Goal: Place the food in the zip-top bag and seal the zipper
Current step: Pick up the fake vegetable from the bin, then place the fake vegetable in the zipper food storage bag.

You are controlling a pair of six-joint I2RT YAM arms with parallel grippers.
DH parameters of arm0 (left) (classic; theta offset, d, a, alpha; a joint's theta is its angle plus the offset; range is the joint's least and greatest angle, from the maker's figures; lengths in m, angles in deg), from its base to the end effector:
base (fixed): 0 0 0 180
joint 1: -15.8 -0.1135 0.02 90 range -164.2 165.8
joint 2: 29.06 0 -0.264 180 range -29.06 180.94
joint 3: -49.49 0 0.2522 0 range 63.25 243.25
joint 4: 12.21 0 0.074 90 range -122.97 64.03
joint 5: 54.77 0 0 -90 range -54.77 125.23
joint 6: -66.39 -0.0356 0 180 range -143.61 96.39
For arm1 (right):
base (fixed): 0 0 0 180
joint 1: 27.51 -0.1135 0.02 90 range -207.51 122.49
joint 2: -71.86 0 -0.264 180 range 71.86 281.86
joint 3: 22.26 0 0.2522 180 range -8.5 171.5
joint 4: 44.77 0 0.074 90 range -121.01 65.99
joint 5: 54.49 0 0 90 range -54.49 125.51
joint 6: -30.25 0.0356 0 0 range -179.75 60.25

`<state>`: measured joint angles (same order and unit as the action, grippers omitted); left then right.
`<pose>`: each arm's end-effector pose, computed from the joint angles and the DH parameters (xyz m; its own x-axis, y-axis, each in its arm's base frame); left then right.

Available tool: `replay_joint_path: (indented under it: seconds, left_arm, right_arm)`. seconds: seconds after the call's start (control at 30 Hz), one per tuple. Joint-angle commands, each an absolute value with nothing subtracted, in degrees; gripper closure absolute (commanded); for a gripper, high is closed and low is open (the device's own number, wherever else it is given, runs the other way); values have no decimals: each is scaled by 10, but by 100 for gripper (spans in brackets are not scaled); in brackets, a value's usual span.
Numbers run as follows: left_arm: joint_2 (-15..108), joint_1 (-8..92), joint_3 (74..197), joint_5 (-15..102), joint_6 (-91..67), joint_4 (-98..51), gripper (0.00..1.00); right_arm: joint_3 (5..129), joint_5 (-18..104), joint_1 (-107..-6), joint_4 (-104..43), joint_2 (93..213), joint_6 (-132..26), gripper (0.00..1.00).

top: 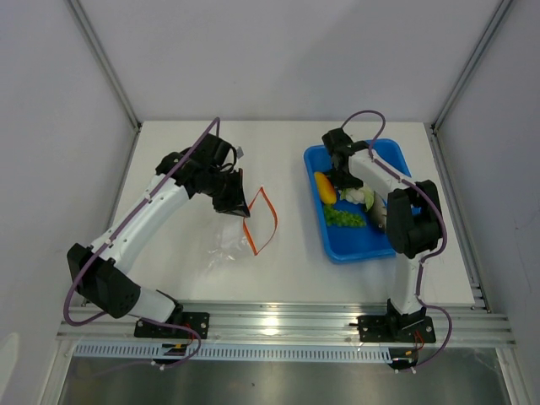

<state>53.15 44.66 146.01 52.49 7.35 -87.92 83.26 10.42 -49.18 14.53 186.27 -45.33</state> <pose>0.2404 -0.1445 0.3426 -0.9605 -0.0316 -0.2765 0.1064 0.8764 -0.4696 0.3938 0.1402 0.2163 -0.8824 -0.1080 -0.4579 0.0328 0.9568 -0.2888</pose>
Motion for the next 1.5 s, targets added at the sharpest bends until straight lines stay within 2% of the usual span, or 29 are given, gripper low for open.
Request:
replay_joint_path:
  seconds: [0.0,0.03,0.07,0.17,0.33,0.67,1.2,1.47]
  left_arm:
    - [533,449,1481,541,61,-869,99]
    - [534,449,1482,543,61,-869,99]
    - [534,449,1482,546,62,-868,99]
    - [535,449,1480,547,64,-865,99]
    - [531,449,1471,552,70,-863,99]
    - [528,449,1467,575,85,-846,99]
    - [569,449,1531,563,100,-840,100]
    - [545,449,1519,508,124,-799,99]
  right_arm:
    - [825,91,-478,143,1882,-443,63]
    - [826,94,-477,143,1880,-444,73]
    - [827,95,-476,143,1879,-444,76]
    - [827,100,-476,143,1870,-445,91]
    - [826,105,-478,146,1853,-443,100]
    - [802,191,-466,154,1735,-407,100]
    - [801,539,-443,136,1551,-330,100]
    - [779,741,-440,74,1516,-192,100]
